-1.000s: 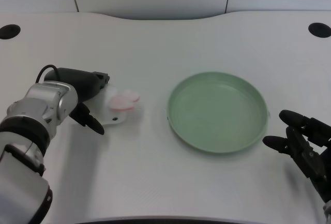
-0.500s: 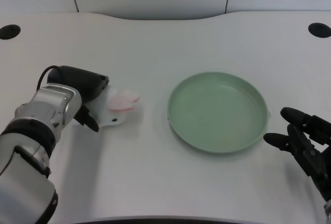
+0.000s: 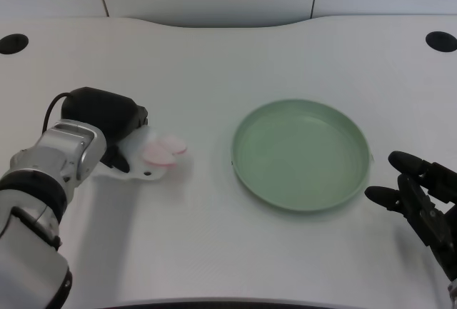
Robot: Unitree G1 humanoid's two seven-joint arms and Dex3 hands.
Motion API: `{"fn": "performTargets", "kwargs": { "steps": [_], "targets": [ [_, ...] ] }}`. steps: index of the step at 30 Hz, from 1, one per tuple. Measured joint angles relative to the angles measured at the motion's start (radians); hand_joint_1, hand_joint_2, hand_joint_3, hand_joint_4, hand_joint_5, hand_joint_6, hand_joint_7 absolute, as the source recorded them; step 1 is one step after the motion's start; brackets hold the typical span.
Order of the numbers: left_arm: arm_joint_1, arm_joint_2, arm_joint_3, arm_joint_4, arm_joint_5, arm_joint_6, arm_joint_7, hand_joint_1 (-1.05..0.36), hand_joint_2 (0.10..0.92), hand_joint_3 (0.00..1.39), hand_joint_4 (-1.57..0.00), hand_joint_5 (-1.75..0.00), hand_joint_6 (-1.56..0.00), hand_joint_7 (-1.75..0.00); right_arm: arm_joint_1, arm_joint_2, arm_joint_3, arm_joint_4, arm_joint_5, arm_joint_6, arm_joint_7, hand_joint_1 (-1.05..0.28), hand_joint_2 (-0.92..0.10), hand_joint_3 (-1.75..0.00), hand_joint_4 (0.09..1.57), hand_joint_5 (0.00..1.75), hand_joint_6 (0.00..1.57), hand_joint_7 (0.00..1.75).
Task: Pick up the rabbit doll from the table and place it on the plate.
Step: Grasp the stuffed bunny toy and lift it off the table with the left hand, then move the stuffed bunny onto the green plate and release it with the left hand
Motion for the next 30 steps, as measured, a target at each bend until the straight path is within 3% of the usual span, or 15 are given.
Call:
{"fn": "performTargets", "kwargs": {
  "steps": [2, 4, 6, 11, 14, 17, 18, 22, 23, 24, 28, 29, 30],
  "targets": [
    [0.004, 0.000, 0.002, 0.001, -0.002, 0.000, 0.012, -0.36, 0.861, 0.00, -0.81, -1.01, -1.10, -0.29, 0.000, 0.000, -0.001, 0.002, 0.004, -0.001, 0.003, -0.21, -0.92, -0.29, 1.06, 0.39, 1.11, 0.00],
    [0.009, 0.000, 0.011, 0.001, -0.009, 0.001, 0.022, -0.34, 0.889, 0.02, -0.78, -1.00, -1.08, -0.28, 0.000, 0.000, 0.000, 0.002, 0.001, -0.001, 0.002, -0.20, -0.92, -0.31, 1.05, 0.38, 1.11, 0.00],
    [0.012, 0.000, 0.031, 0.002, -0.031, 0.002, 0.021, -0.33, 0.914, 0.02, -0.76, -0.93, -1.05, -0.26, 0.000, 0.000, 0.000, 0.002, -0.004, -0.001, -0.001, -0.19, -0.92, -0.32, 1.05, 0.38, 1.11, 0.00],
    [0.014, 0.000, 0.075, 0.002, -0.075, 0.003, 0.021, -0.28, 0.921, 0.04, -0.78, -0.78, -1.06, -0.26, 0.000, 0.000, 0.000, 0.001, 0.003, 0.003, -0.002, -0.22, -0.92, -0.29, 1.07, 0.38, 1.12, 0.01],
    [0.014, 0.000, 0.104, 0.001, -0.100, -0.003, 0.020, -0.26, 0.921, 0.08, -0.71, -0.97, -1.05, -0.40, 0.000, 0.000, 0.000, 0.001, 0.004, 0.003, 0.001, -0.23, -0.92, -0.27, 1.08, 0.38, 1.12, 0.01],
    [0.013, -0.001, 0.141, -0.007, -0.136, -0.009, 0.001, -0.26, 0.920, 0.12, -0.67, -1.30, -0.85, -0.97, 0.000, 0.000, 0.000, 0.001, 0.010, 0.003, 0.005, -0.22, -0.92, -0.26, 1.08, 0.38, 1.12, 0.00],
    [0.013, 0.000, 0.153, -0.009, -0.150, -0.012, -0.003, -0.22, 0.887, 0.10, -0.71, -1.31, -0.82, -1.07, 0.000, 0.000, -0.001, 0.001, 0.010, 0.003, 0.006, -0.22, -0.92, -0.26, 1.08, 0.38, 1.12, 0.00],
    [0.012, 0.001, 0.178, -0.023, -0.163, -0.041, -0.003, -0.20, 0.871, 0.08, -0.75, -1.29, -0.82, -1.12, 0.000, -0.001, -0.001, 0.003, 0.010, -0.001, 0.014, -0.22, -0.92, -0.27, 1.08, 0.37, 1.12, 0.00],
    [0.012, 0.001, 0.185, -0.026, -0.170, -0.047, -0.003, -0.17, 0.887, 0.12, -0.71, -1.55, -0.74, -1.48, 0.000, -0.001, -0.001, 0.003, 0.010, -0.001, 0.014, -0.22, -0.92, -0.26, 1.08, 0.37, 1.12, 0.00],
    [0.010, 0.001, 0.196, -0.030, -0.184, -0.060, -0.004, -0.17, 0.892, 0.13, -0.70, -1.65, -0.70, -1.61, 0.000, -0.001, -0.002, 0.003, 0.009, -0.001, 0.011, -0.22, -0.92, -0.26, 1.09, 0.37, 1.12, 0.00],
    [-0.046, 0.000, 0.219, -0.056, -0.199, -0.108, -0.004, -0.11, 0.861, 0.14, -0.66, -1.74, -0.70, -1.74, -0.007, -0.002, -0.004, 0.008, 0.009, 0.009, 0.003, -0.20, -0.92, -0.26, 1.08, 0.37, 1.12, 0.01],
    [-0.072, -0.002, 0.221, -0.065, -0.200, -0.119, -0.004, -0.10, 0.859, 0.19, -0.72, -1.74, -0.71, -1.74, -0.010, -0.002, -0.004, 0.011, 0.009, 0.010, 0.003, -0.19, -0.92, -0.28, 1.08, 0.36, 1.12, 0.00],
    [-0.095, -0.008, 0.223, -0.073, -0.201, -0.127, -0.004, -0.10, 0.739, 0.46, -0.76, -1.75, -0.71, -1.74, -0.012, -0.002, -0.005, 0.014, 0.009, 0.010, 0.003, -0.18, -0.92, -0.31, 1.08, 0.36, 1.11, 0.00]
  ]
}}
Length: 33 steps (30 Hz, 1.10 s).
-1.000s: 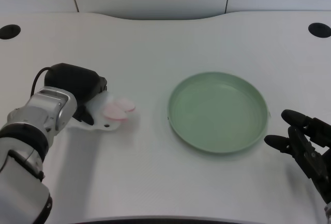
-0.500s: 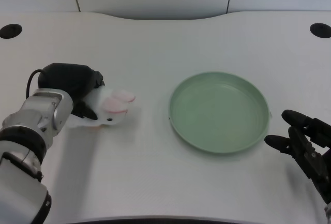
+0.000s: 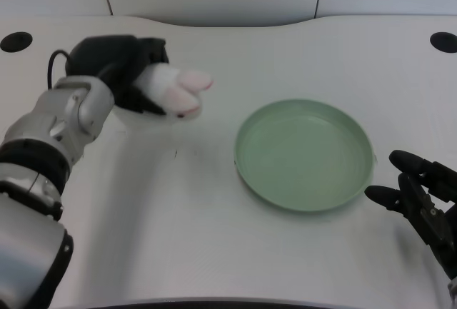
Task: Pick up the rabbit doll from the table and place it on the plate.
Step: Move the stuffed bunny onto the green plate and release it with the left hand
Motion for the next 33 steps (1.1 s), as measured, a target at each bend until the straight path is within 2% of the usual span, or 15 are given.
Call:
{"fn": "performTargets", "kwargs": {
  "steps": [1, 3, 7, 13, 17, 18, 19, 20, 23, 26, 27, 32, 33],
  "targets": [
    [-0.021, -0.008, 0.001, -0.009, -0.002, -0.008, -0.002, -0.09, 0.646, 0.66, -0.78, -1.75, -0.71, -1.75, -0.002, 0.000, 0.000, 0.002, 0.000, 0.000, 0.000, -0.17, -0.92, -0.31, 1.08, 0.36, 1.11, 0.00],
    [-0.052, -0.036, -0.003, -0.015, 0.000, -0.011, -0.004, -0.12, 0.518, 0.78, -0.76, -1.75, -0.68, -1.75, -0.004, 0.000, 0.002, 0.003, -0.005, 0.000, -0.005, -0.19, -0.92, -0.32, 1.09, 0.37, 1.12, 0.01],
    [-0.072, -0.102, -0.026, -0.013, 0.008, -0.005, -0.022, -0.12, 0.465, 0.81, -0.79, -1.75, -0.68, -1.75, -0.003, 0.001, 0.006, -0.002, -0.018, 0.009, -0.027, -0.20, -0.92, -0.30, 1.08, 0.36, 1.12, 0.01],
    [-0.089, -0.189, -0.056, -0.001, 0.020, -0.004, -0.025, -0.13, 0.515, 0.74, -0.79, -1.75, -0.68, -1.75, -0.003, 0.006, 0.016, -0.005, -0.028, 0.010, -0.047, -0.21, -0.92, -0.28, 1.07, 0.37, 1.13, 0.01],
    [-0.090, -0.218, -0.068, 0.009, 0.020, -0.007, -0.032, -0.13, 0.529, 0.74, -0.80, -1.75, -0.69, -1.75, -0.003, 0.014, 0.023, -0.024, -0.029, 0.030, -0.061, -0.23, -0.92, -0.26, 1.07, 0.37, 1.13, 0.01],
    [-0.090, -0.224, -0.069, 0.012, 0.020, -0.007, -0.032, -0.13, 0.543, 0.70, -0.79, -1.75, -0.69, -1.75, -0.002, 0.015, 0.025, -0.028, -0.036, 0.032, -0.066, -0.18, -0.92, -0.32, 1.07, 0.39, 1.12, 0.01],
    [-0.090, -0.231, -0.072, 0.017, 0.020, -0.007, -0.032, -0.13, 0.552, 0.69, -0.79, -1.75, -0.69, -1.75, -0.001, 0.015, 0.028, -0.031, -0.049, 0.032, -0.073, -0.16, -0.92, -0.35, 1.07, 0.39, 1.12, 0.00],
    [-0.090, -0.246, -0.074, 0.024, 0.020, -0.007, -0.033, -0.13, 0.560, 0.68, -0.79, -1.75, -0.69, -1.75, -0.001, 0.015, 0.031, -0.032, -0.057, 0.032, -0.076, -0.15, -0.92, -0.36, 1.07, 0.39, 1.12, 0.00],
    [-0.088, -0.286, -0.080, 0.033, 0.020, -0.006, -0.040, -0.13, 0.582, 0.66, -0.80, -1.75, -0.71, -1.75, -0.001, 0.017, 0.043, -0.031, -0.058, 0.032, -0.071, -0.17, -0.92, -0.36, 1.04, 0.39, 1.12, 0.00],
    [-0.088, -0.323, -0.084, 0.038, 0.020, 0.002, -0.040, -0.14, 0.625, 0.58, -0.79, -1.75, -0.70, -1.75, -0.001, 0.018, 0.039, -0.011, -0.048, 0.014, -0.047, -0.19, -0.92, -0.34, 1.03, 0.39, 1.12, 0.00],
    [-0.088, -0.333, -0.084, 0.040, 0.019, 0.006, -0.045, -0.15, 0.640, 0.58, -0.78, -1.75, -0.70, -1.75, -0.001, 0.019, 0.038, -0.005, -0.048, 0.011, -0.044, -0.18, -0.92, -0.34, 1.03, 0.40, 1.11, 0.00],
    [-0.088, -0.363, -0.084, 0.048, 0.018, 0.026, -0.077, -0.15, 0.654, 0.57, -0.78, -1.75, -0.69, -1.75, -0.001, 0.021, 0.034, 0.001, -0.049, 0.000, -0.044, -0.18, -0.92, -0.33, 1.03, 0.41, 1.11, 0.00],
    [-0.088, -0.366, -0.084, 0.048, 0.018, 0.030, -0.077, -0.18, 0.712, 0.45, -0.72, -1.75, -0.67, -1.75, -0.001, 0.022, 0.033, 0.001, -0.048, 0.000, -0.044, -0.18, -0.92, -0.33, 1.04, 0.41, 1.12, 0.01]
  ]
}}
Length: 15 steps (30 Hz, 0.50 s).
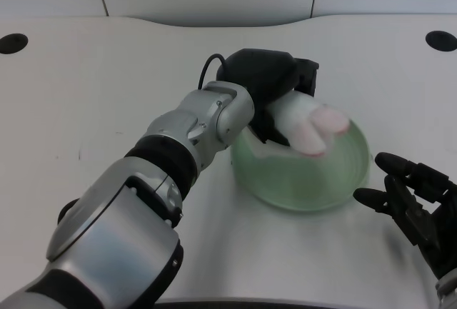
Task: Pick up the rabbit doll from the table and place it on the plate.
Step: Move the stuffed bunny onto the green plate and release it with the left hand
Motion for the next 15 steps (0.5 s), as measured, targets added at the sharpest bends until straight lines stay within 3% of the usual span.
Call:
{"fn": "performTargets", "kwargs": {
  "steps": [3, 5, 8, 11, 12, 13, 15],
  "targets": [
    [0.000, -0.015, -0.005, 0.003, 0.001, 0.016, 0.000, -0.19, 0.766, 0.34, -0.68, -1.75, -0.65, -1.75, 0.000, 0.005, -0.002, 0.000, 0.012, 0.005, 0.004, -0.17, -0.92, -0.34, 1.04, 0.42, 1.13, 0.01],
    [0.002, -0.021, -0.007, 0.005, 0.002, 0.018, 0.000, -0.20, 0.837, 0.21, -0.68, -1.66, -0.62, -1.72, 0.000, 0.009, -0.002, 0.000, 0.021, 0.007, 0.012, -0.18, -0.92, -0.34, 1.05, 0.42, 1.12, 0.01],
    [0.002, -0.026, -0.018, 0.007, 0.004, 0.039, 0.000, -0.29, 0.871, 0.11, -0.61, -1.74, -0.53, -1.74, -0.001, 0.009, -0.004, 0.011, 0.029, 0.006, 0.020, -0.19, -0.92, -0.32, 1.07, 0.44, 1.14, 0.01],
    [0.002, -0.024, -0.027, 0.014, 0.006, 0.055, -0.001, -0.36, 0.859, 0.03, -0.56, -1.48, -0.50, -1.41, -0.003, 0.009, -0.008, 0.031, 0.031, 0.005, 0.028, -0.20, -0.92, -0.31, 1.05, 0.43, 1.13, 0.01],
    [0.002, -0.022, -0.028, 0.015, 0.006, 0.057, -0.006, -0.41, 0.852, 0.02, -0.54, -1.26, -0.51, -1.17, -0.004, 0.008, -0.010, 0.036, 0.031, 0.005, 0.032, -0.20, -0.92, -0.31, 1.04, 0.43, 1.13, 0.01],
    [0.002, -0.019, -0.029, 0.016, 0.006, 0.057, -0.015, -0.47, 0.848, 0.01, -0.55, -0.93, -0.57, -0.78, -0.004, 0.008, -0.011, 0.038, 0.031, 0.004, 0.036, -0.19, -0.92, -0.31, 1.04, 0.43, 1.13, 0.01],
    [0.002, -0.013, -0.030, 0.019, 0.006, 0.059, -0.036, -0.49, 0.846, 0.00, -0.59, -0.70, -0.64, -0.51, -0.004, 0.008, -0.014, 0.040, 0.032, 0.004, 0.039, -0.19, -0.92, -0.31, 1.04, 0.43, 1.13, 0.01]
  ]
}}
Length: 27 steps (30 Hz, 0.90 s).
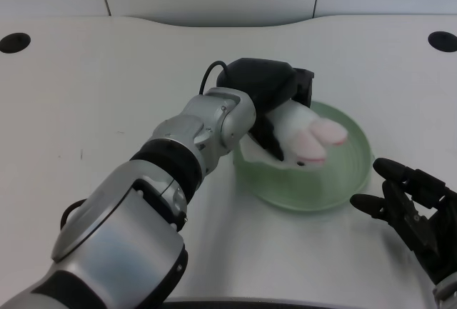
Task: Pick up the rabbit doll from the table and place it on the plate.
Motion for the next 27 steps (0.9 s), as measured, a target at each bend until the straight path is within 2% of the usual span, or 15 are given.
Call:
{"fn": "performTargets", "kwargs": {
  "steps": [1, 2, 3, 4, 5, 6, 10, 11, 14, 18, 23, 27],
  "targets": [
    [0.000, 0.003, -0.001, 0.000, 0.000, 0.000, -0.005, -0.54, 0.850, 0.00, -0.56, -0.47, -0.59, -0.29, 0.000, 0.000, -0.001, 0.000, 0.000, 0.000, 0.000, -0.19, -0.92, -0.31, 1.06, 0.44, 1.13, 0.01],
    [0.000, 0.007, -0.001, 0.001, 0.000, 0.000, -0.008, -0.56, 0.852, 0.00, -0.56, -0.32, -0.58, -0.17, 0.000, 0.000, -0.002, 0.000, -0.001, 0.000, 0.000, -0.19, -0.92, -0.30, 1.06, 0.44, 1.14, 0.01],
    [0.000, 0.010, -0.001, 0.001, 0.000, -0.001, -0.009, -0.57, 0.853, 0.00, -0.57, -0.24, -0.58, -0.11, 0.000, 0.000, -0.002, 0.000, -0.001, 0.000, -0.001, -0.19, -0.92, -0.30, 1.06, 0.44, 1.14, 0.01],
    [0.000, 0.012, -0.001, 0.001, 0.000, -0.001, -0.010, -0.60, 0.853, 0.00, -0.51, -0.16, -0.53, -0.05, 0.000, 0.000, -0.003, 0.000, -0.001, 0.000, -0.001, -0.19, -0.92, -0.30, 1.06, 0.44, 1.14, 0.01],
    [0.000, 0.014, -0.002, 0.001, 0.000, -0.001, -0.012, -0.65, 0.860, 0.00, -0.39, -0.06, -0.41, -0.02, 0.000, 0.000, -0.003, -0.002, 0.000, 0.001, -0.001, -0.20, -0.92, -0.29, 1.06, 0.44, 1.14, 0.01],
    [0.001, 0.016, -0.004, 0.001, 0.002, 0.000, -0.014, -0.67, 0.864, 0.00, -0.34, -0.03, -0.36, -0.01, 0.000, 0.001, -0.003, -0.004, 0.002, 0.003, -0.001, -0.20, -0.92, -0.29, 1.06, 0.44, 1.14, 0.01],
    [0.001, 0.016, -0.013, 0.001, 0.015, 0.000, -0.016, -0.70, 0.869, 0.00, -0.29, 0.00, -0.32, 0.00, 0.000, 0.001, -0.004, -0.013, 0.005, 0.005, -0.001, -0.20, -0.92, -0.29, 1.06, 0.44, 1.14, 0.01],
    [0.001, 0.016, -0.015, 0.001, 0.018, 0.000, -0.017, -0.79, 0.891, 0.01, -0.12, 0.00, -0.16, 0.00, 0.000, 0.001, -0.004, -0.013, 0.005, 0.005, -0.001, -0.18, -0.92, -0.31, 1.06, 0.44, 1.15, 0.01],
    [0.001, 0.016, -0.024, 0.002, 0.025, 0.008, -0.024, -0.86, 0.912, 0.02, -0.01, 0.00, -0.03, 0.00, 0.000, 0.001, -0.004, -0.015, 0.005, 0.008, -0.001, -0.18, -0.92, -0.32, 1.05, 0.44, 1.14, 0.01],
    [0.001, 0.018, -0.024, 0.002, 0.025, 0.017, -0.031, -0.88, 0.916, 0.01, 0.00, 0.00, 0.00, 0.00, 0.000, 0.001, -0.007, -0.017, 0.011, 0.018, -0.001, -0.17, -0.92, -0.32, 1.05, 0.44, 1.15, 0.01],
    [0.001, 0.022, -0.002, 0.002, 0.015, 0.031, -0.057, -0.90, 0.915, 0.01, 0.00, 0.00, 0.00, 0.00, -0.001, 0.001, -0.009, -0.017, 0.011, 0.019, -0.001, -0.16, -0.92, -0.34, 1.05, 0.44, 1.15, 0.01],
    [0.007, 0.050, 0.058, -0.009, -0.042, -0.007, -0.050, -0.86, 0.920, 0.01, -0.01, 0.00, -0.01, 0.00, -0.002, 0.005, -0.008, -0.025, 0.011, 0.020, -0.003, -0.16, -0.92, -0.33, 1.03, 0.44, 1.15, 0.01]
  ]
}}
